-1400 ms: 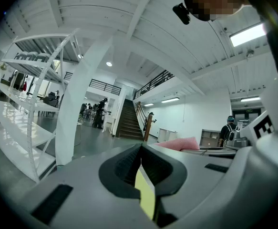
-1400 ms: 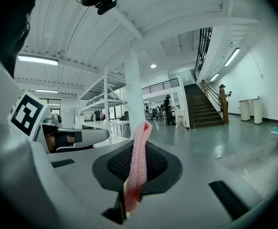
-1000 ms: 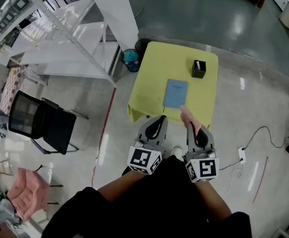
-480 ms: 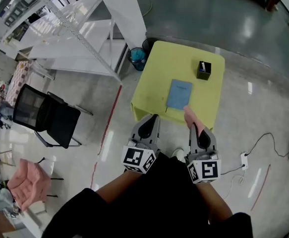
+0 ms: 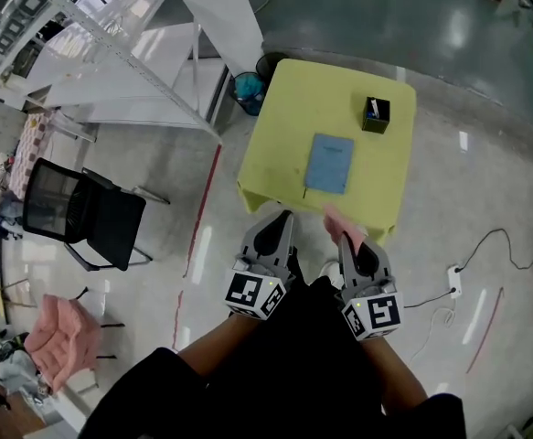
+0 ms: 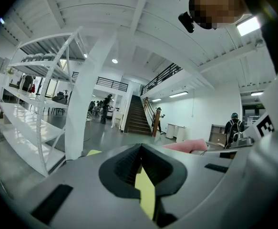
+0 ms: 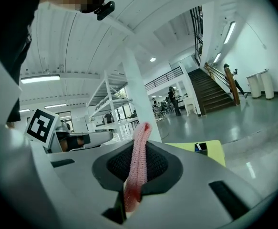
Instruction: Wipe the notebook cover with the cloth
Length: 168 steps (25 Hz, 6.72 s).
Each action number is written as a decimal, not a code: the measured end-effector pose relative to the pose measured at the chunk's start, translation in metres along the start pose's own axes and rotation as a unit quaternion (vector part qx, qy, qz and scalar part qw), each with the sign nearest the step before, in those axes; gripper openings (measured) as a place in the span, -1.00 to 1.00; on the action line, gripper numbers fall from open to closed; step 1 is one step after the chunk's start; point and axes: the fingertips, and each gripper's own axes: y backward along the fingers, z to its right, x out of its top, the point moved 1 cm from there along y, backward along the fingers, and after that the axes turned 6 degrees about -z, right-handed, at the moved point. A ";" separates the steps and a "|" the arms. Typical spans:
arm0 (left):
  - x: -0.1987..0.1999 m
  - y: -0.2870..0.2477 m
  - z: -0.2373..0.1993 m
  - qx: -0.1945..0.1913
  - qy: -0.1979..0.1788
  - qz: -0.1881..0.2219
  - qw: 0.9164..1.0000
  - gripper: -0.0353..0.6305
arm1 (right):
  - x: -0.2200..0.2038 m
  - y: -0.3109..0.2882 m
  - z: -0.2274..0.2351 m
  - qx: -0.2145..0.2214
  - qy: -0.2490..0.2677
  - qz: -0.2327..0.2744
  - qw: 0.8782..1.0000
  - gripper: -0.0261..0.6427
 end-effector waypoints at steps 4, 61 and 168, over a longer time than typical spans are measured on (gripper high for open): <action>0.005 -0.027 -0.012 -0.012 0.004 -0.002 1.000 -0.85 | -0.004 -0.017 0.017 -0.021 -0.013 -0.017 1.000 -0.80; -0.157 -0.338 -0.235 0.012 0.072 -0.143 0.987 -0.85 | -0.175 -0.429 0.218 -0.050 -0.212 -0.195 0.956 -0.80; -0.223 -0.359 -0.149 -0.044 0.084 -0.173 0.980 -0.85 | -0.260 -0.392 0.324 -0.072 -0.188 -0.318 0.927 -0.80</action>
